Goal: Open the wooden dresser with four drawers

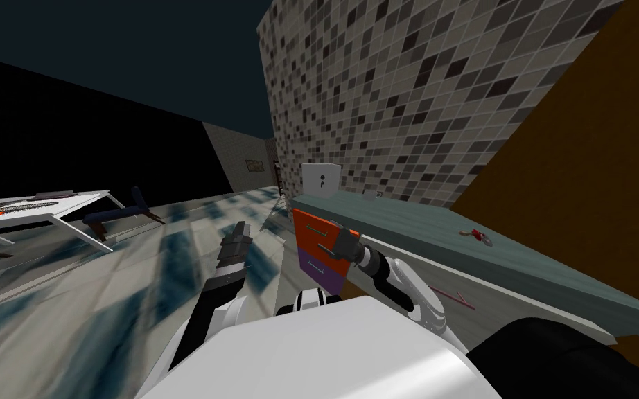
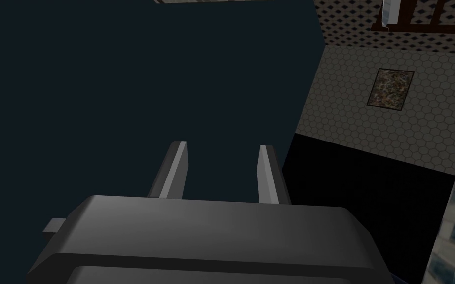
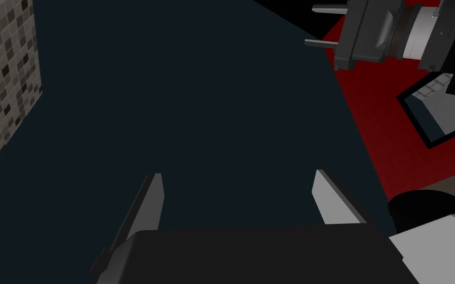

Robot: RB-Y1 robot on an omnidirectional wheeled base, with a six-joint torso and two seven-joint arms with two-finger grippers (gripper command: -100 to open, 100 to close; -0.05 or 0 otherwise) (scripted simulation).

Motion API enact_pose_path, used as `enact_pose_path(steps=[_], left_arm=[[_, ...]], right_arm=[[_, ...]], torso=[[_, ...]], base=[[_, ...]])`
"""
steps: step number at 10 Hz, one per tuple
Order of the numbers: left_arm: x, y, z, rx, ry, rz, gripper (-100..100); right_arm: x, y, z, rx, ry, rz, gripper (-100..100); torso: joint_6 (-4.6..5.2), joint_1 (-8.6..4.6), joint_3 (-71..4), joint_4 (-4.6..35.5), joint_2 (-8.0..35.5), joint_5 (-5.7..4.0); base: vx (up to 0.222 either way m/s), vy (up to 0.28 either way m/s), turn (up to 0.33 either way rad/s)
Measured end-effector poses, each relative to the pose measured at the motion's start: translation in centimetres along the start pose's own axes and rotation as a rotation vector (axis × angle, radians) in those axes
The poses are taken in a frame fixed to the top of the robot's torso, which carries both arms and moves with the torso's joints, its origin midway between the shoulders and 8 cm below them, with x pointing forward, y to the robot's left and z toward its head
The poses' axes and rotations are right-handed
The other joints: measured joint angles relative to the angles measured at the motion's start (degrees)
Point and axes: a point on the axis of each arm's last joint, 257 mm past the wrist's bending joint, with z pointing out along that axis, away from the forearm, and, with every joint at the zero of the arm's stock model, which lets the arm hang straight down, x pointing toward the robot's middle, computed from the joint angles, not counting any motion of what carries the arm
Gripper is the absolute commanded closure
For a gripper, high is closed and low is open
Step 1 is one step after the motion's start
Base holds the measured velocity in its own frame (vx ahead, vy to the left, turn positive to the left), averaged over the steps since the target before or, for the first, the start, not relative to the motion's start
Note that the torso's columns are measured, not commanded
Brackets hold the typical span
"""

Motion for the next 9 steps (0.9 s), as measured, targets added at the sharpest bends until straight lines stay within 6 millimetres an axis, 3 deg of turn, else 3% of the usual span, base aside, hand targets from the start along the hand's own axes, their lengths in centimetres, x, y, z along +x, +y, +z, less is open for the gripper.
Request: enact_pose_path(steps=[9], left_arm=[[0.0,0.0,0.0,0.000,0.000,0.000,0]], right_arm=[[3.8,2.0,-0.8,-0.144,0.134,-0.206,-100]], torso=[[-0.01,0.00,0.00,0.00,0.00,0.00]], base=[[0.018,0.022,-0.050]])
